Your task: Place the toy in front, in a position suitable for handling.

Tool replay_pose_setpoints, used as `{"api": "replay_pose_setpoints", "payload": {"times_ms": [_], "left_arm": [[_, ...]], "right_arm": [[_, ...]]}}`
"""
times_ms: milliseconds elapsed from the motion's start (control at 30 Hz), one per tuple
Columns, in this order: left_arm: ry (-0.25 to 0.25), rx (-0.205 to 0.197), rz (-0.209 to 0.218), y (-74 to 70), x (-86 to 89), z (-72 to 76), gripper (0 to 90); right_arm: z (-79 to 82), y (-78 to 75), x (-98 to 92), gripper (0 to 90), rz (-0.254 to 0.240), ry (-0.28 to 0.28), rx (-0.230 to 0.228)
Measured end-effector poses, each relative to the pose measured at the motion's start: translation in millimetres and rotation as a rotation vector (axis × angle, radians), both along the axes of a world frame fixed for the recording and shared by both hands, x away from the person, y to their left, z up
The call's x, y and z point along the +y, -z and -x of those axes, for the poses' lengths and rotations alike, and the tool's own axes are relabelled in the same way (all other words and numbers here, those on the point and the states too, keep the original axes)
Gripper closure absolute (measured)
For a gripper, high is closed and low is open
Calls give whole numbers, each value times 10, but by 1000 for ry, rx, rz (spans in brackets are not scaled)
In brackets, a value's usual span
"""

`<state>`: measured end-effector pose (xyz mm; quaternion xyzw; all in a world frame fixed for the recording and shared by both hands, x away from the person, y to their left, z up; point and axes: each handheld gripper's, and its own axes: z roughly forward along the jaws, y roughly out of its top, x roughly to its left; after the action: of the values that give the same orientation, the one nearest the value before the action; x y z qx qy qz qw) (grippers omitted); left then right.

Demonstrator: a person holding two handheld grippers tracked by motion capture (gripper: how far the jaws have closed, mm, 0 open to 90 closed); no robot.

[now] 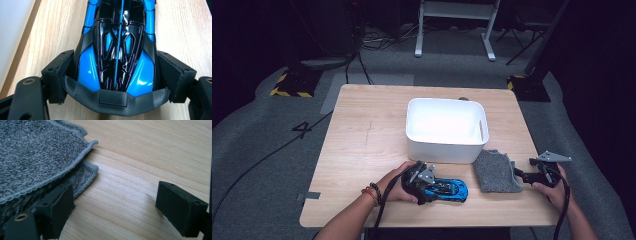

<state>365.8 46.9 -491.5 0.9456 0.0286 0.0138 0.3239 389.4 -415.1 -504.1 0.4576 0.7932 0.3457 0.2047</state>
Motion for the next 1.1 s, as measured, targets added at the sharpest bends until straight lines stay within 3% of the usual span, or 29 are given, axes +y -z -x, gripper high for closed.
{"api": "replay_pose_setpoints", "payload": {"times_ms": [267, 433, 533, 600, 733, 800, 933, 1033, 1100], "left_arm": [[-54, 7, 4, -2, 166, 53, 242], [-93, 3, 3, -1, 249, 94, 243], [-111, 2, 4, 0, 279, 114, 243], [-118, 4, 0, -3, 294, 121, 243], [-130, 2, 6, 2, 329, 136, 243], [-137, 4, 0, -1, 365, 145, 243], [-153, 9, 16, 12, 442, 157, 243], [-162, 12, 32, 28, 450, 160, 242], [-164, 18, 41, 38, 450, 155, 242]], "right_arm": [[12, -35, 20, 196, 15, -7, 9], [57, -195, 47, 217, -33, 5, -49], [140, -353, 184, 217, -69, -53, -89], [197, -416, 355, 209, -58, -105, -98], [223, -401, 661, 190, -34, -192, -63], [203, -361, 757, 185, -7, -208, -43], [143, -257, 842, 172, 39, -195, -12], [92, -176, 842, 151, 77, -140, 16], [64, -96, 828, 137, 60, -132, 53]]}}
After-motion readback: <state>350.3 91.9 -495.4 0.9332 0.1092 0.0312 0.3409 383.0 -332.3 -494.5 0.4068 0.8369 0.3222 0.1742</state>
